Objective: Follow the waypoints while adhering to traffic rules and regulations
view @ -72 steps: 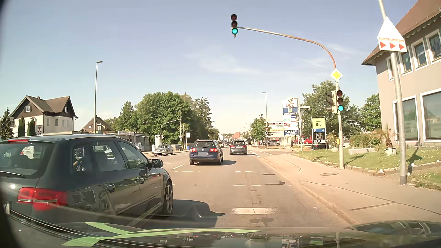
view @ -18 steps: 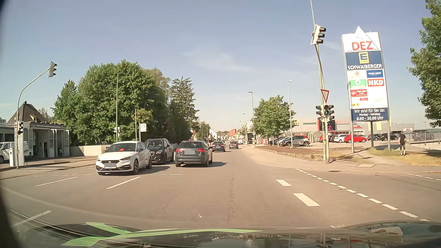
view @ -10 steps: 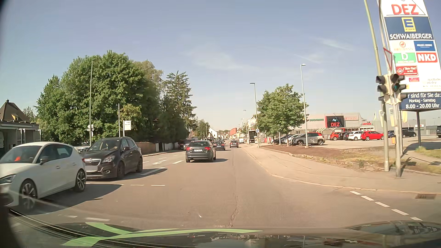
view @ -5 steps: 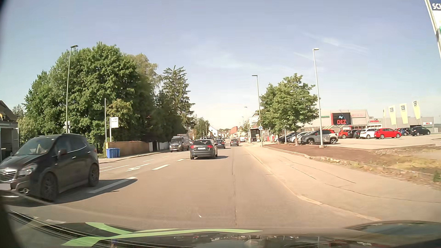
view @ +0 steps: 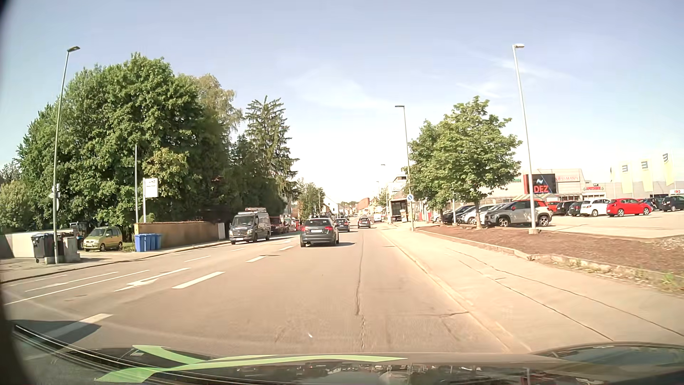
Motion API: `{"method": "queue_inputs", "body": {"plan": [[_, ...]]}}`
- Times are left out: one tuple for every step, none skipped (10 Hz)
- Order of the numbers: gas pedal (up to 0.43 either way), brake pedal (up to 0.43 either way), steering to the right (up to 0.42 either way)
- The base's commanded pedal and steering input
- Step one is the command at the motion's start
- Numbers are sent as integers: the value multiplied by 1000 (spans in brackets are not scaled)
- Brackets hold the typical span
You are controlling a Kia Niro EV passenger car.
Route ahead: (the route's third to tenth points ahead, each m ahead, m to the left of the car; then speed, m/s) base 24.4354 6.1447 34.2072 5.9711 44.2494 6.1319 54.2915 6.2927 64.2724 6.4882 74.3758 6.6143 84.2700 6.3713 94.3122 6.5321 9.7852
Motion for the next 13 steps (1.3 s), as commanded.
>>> {"method": "queue_inputs", "body": {"plan": [[110,0,-8],[110,0,-8],[110,0,-8],[110,0,-8],[110,0,-8],[110,0,-8],[110,0,-8],[110,0,-8],[110,0,-8],[110,0,-8],[110,0,-8],[110,0,-8],[110,0,-8]]}}
